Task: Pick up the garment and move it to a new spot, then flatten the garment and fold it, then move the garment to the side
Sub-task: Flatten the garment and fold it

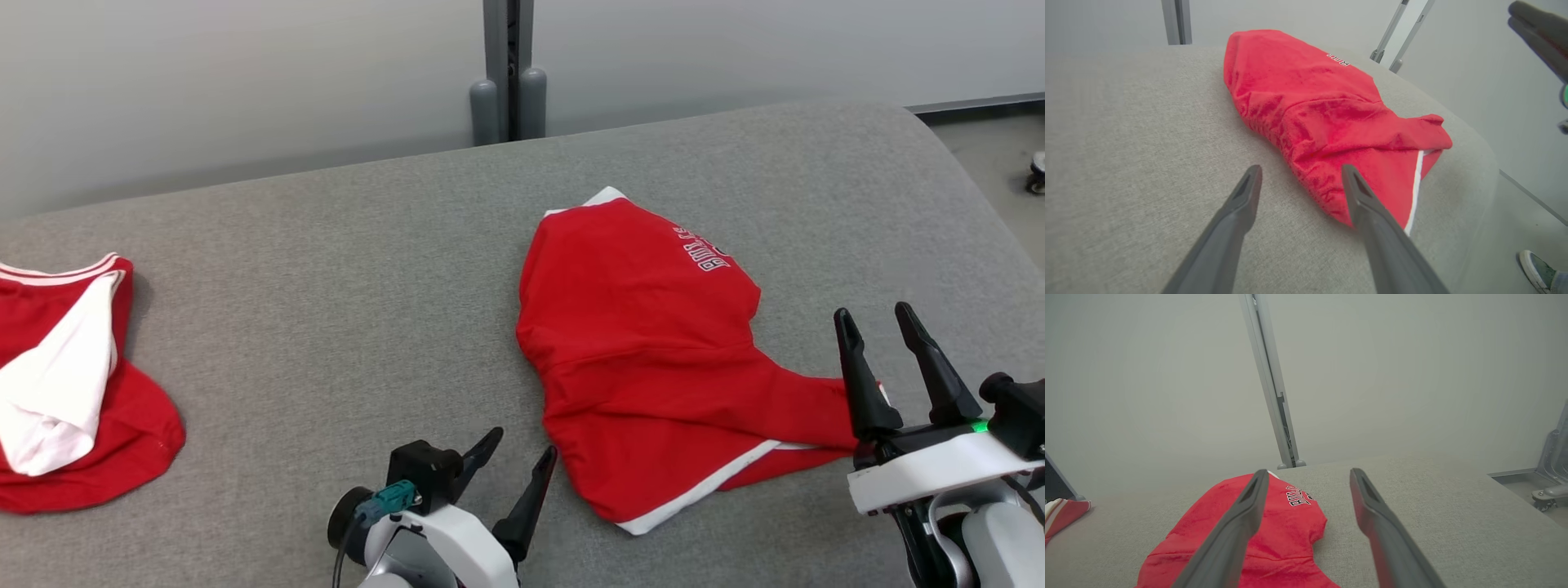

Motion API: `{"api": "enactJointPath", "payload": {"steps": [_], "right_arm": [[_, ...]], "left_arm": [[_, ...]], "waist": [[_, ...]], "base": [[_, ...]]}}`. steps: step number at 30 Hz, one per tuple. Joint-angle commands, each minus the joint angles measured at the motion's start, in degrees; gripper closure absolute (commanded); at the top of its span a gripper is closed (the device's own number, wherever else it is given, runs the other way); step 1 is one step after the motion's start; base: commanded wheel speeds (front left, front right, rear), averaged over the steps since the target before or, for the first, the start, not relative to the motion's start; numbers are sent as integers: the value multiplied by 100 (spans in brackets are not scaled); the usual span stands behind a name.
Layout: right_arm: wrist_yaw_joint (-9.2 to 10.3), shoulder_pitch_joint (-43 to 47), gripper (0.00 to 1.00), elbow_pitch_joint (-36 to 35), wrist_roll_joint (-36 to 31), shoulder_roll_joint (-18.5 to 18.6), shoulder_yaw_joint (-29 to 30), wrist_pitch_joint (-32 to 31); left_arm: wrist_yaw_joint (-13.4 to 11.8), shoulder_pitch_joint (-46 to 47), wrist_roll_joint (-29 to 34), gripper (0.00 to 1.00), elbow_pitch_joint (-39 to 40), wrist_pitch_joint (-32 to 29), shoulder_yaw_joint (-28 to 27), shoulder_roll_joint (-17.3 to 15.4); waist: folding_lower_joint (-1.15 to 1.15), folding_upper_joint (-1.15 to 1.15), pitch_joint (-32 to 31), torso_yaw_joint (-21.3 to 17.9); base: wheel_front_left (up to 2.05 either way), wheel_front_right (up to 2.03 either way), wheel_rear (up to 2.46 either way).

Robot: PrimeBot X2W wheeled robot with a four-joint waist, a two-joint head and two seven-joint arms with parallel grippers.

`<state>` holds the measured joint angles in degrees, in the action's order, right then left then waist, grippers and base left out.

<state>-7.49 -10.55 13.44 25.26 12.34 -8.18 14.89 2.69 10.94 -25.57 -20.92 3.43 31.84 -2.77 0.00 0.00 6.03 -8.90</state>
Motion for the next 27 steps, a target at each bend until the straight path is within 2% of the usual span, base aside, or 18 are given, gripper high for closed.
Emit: {"api": "enactJointPath", "payload": {"steps": [1, 11, 20, 21, 22, 23, 27], "right_arm": [[-1, -100, 0, -37, 11, 27, 1, 20], [-1, -188, 0, -78, 53, -23, 30, 20], [-1, -203, 0, -71, 40, -124, 23, 20], [-1, -212, 0, -65, 40, -136, 9, 20], [-1, -219, 0, -63, 41, -143, -1, 20], [-1, -224, 0, -60, 40, -147, -5, 20], [-1, -222, 0, -46, 12, -149, 22, 20]], "left_arm": [[-51, 117, -120, 0, -59, -34, 61, -25], [-335, 508, -920, 0, -758, -130, 286, -21], [-186, 693, -1998, 0, -843, -263, 633, -22], [-181, 708, -2072, 21, -869, -278, 687, -24], [-179, 736, -2140, 86, -883, -278, 721, -25], [-171, 767, -2192, 100, -893, -261, 753, -26], [-162, 900, -2313, 100, -929, -188, 880, -24]], "waist": [[0, 0, 80, -145], [0, 0, 321, -610], [0, 0, 410, -627], [0, 0, 415, -619], [0, 0, 418, -610], [0, 0, 420, -600], [0, 0, 415, -535]], "base": [[0, 0, 0], [0, 0, 0], [0, 0, 0], [0, 0, 0], [0, 0, 0], [0, 0, 0], [0, 0, 0]]}}
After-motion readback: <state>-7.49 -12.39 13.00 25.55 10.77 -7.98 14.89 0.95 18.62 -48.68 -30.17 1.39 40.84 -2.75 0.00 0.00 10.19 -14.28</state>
